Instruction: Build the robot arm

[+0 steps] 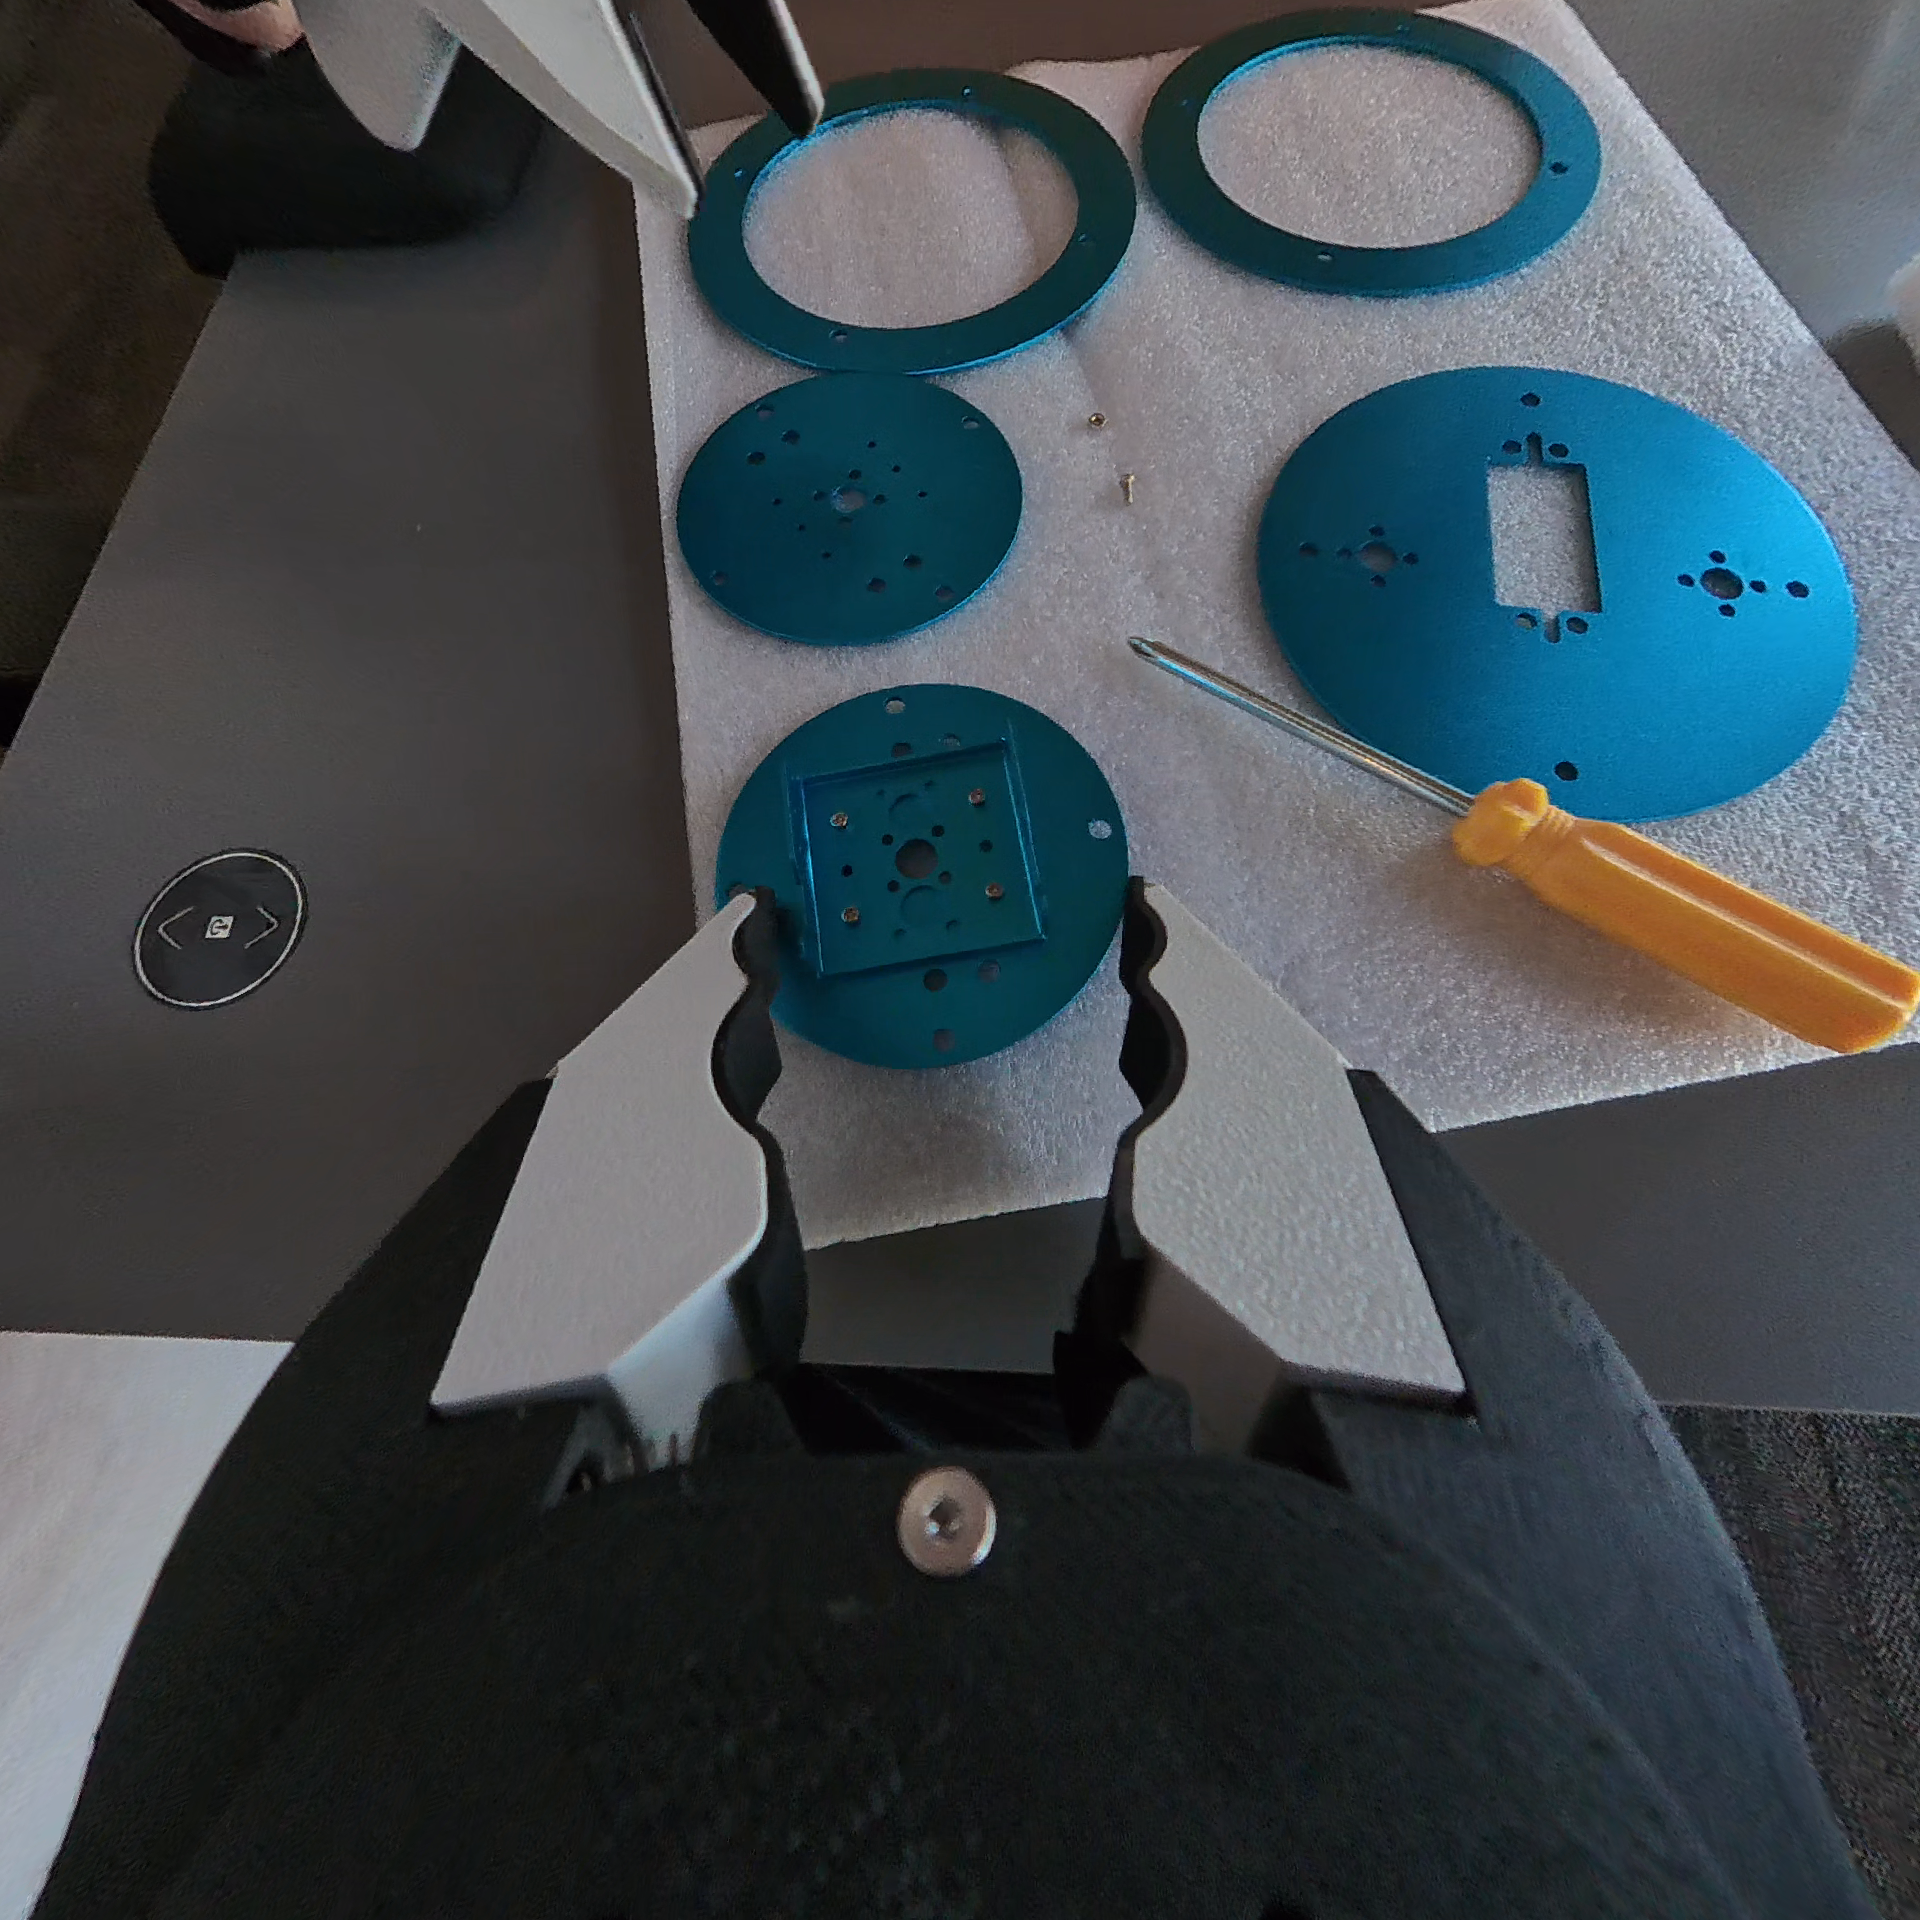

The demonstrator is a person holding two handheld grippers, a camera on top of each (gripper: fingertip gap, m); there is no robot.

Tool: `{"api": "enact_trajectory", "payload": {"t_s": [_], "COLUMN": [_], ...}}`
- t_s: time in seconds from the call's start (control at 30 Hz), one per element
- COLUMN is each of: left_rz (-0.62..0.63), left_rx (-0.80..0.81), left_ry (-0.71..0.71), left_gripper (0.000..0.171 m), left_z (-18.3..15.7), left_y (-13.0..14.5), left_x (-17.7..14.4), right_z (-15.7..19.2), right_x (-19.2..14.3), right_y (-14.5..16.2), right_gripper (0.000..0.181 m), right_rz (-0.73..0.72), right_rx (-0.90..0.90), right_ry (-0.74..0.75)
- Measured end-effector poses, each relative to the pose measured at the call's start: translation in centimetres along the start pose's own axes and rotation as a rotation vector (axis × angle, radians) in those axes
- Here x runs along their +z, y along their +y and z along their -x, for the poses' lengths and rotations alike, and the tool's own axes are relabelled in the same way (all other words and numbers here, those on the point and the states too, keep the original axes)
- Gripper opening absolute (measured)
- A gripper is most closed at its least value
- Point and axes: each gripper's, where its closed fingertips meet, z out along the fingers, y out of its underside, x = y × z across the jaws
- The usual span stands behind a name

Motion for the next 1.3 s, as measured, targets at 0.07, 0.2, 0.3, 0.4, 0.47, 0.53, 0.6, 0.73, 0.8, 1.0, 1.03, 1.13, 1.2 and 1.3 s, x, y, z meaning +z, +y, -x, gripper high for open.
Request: {"api": "enact_trajectory", "payload": {"t_s": [0.07,0.2,0.3,0.4,0.47,0.53,0.6,0.73,0.8,1.0,1.03,1.13,1.2,1.3], "left_rz": [0.012,0.001,0.010,0.017,0.014,0.031,0.061,0.051,0.047,0.063,0.068,0.112,0.144,0.163], "left_rx": [0.008,0.020,0.025,0.025,0.027,0.032,0.047,0.056,0.051,0.054,0.062,0.115,0.162,0.243], "left_ry": [-0.004,0.018,0.026,0.029,0.021,0.000,-0.004,0.021,0.033,0.034,0.032,-0.001,-0.017,-0.051], "left_gripper": [0.034,0.034,0.034,0.034,0.035,0.041,0.044,0.043,0.042,0.042,0.042,0.042,0.039,0.026], "left_z": [0.3,0.3,0.5,0.7,1.2,1.9,2.2,1.8,1.7,2.0,2.1,2.6,2.8,3.1], "left_y": [-0.3,-1.2,-1.2,-1.2,-1.3,-1.1,-0.9,-1.5,-1.6,-1.2,-1.2,-0.7,-0.4,-0.6], "left_x": [0.2,0.5,0.8,1.1,1.4,1.9,2.3,2.6,2.8,3.4,3.5,4.1,4.7,5.6], "right_z": [0.3,0.7,0.4,0.1,-0.2,-0.2,-0.2,-0.1,0.2,0.6,0.6,0.6,0.6,0.6], "right_x": [0.0,-0.1,0.1,0.1,0.0,0.0,-0.1,0.0,0.2,0.4,0.4,0.4,0.4,0.3], "right_y": [0.0,-0.1,0.1,0.0,-0.1,-0.1,-0.2,-0.3,-0.2,0.1,0.1,0.1,0.1,0.1], "right_gripper": [0.072,0.082,0.079,0.070,0.063,0.062,0.067,0.085,0.085,0.079,0.079,0.079,0.079,0.079], "right_rz": [-0.006,-0.018,-0.017,-0.026,-0.031,-0.038,-0.052,-0.056,-0.059,-0.027,-0.027,-0.032,-0.035,-0.040], "right_rx": [0.025,0.036,-0.009,0.004,0.011,0.002,-0.018,0.022,0.024,-0.062,-0.058,-0.053,-0.047,-0.038], "right_ry": [-0.036,-0.053,-0.016,-0.005,0.008,0.010,0.025,0.001,-0.017,0.015,0.015,0.018,0.017,0.017]}}
